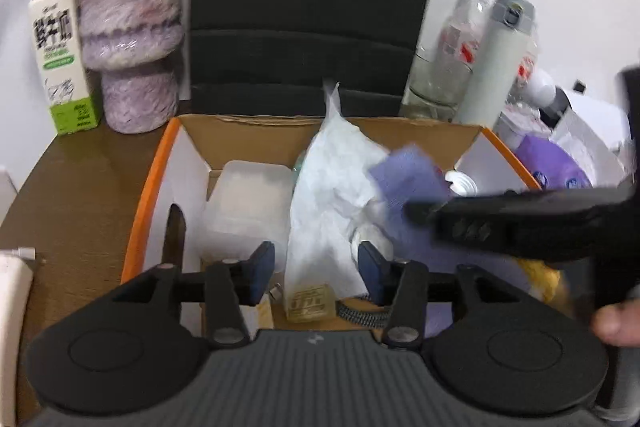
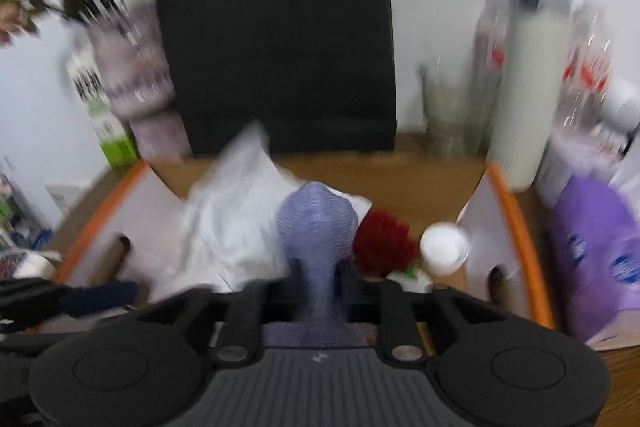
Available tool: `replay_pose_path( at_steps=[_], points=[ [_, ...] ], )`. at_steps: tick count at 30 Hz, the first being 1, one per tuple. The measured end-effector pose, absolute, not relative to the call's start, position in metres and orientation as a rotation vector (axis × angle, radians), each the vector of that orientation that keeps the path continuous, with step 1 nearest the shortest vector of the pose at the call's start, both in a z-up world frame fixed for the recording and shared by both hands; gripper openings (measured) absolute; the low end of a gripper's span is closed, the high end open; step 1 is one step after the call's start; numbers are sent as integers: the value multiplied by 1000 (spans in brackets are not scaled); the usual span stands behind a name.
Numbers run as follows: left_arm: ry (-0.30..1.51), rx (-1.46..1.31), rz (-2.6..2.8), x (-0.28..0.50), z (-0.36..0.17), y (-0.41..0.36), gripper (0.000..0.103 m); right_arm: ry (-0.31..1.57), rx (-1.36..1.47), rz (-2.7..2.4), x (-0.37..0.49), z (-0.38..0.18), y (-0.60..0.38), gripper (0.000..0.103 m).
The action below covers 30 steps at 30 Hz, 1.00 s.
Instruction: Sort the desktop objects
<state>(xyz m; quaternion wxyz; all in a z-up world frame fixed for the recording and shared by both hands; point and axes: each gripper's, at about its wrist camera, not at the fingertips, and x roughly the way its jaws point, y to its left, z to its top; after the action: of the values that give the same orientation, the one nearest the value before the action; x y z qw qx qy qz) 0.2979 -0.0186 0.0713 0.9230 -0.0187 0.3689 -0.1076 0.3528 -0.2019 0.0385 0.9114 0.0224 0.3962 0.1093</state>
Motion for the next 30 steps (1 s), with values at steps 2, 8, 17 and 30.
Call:
replay_pose_path(
  at_steps=[2,8,17,30],
  points=[
    [776,-59,-224,296,67,-15,49,806,29,239,351,32,-202,55],
    [782,68,-191,273,66,-37,48,803,-21,202,336,34,-205,53],
    [598,-70,-182,204,99,-19,86,707,-4,189,270,85,-232,83],
    [596,-25,-160,54,66,-3,103,636,27,251,64,50,-248,91]
  ],
)
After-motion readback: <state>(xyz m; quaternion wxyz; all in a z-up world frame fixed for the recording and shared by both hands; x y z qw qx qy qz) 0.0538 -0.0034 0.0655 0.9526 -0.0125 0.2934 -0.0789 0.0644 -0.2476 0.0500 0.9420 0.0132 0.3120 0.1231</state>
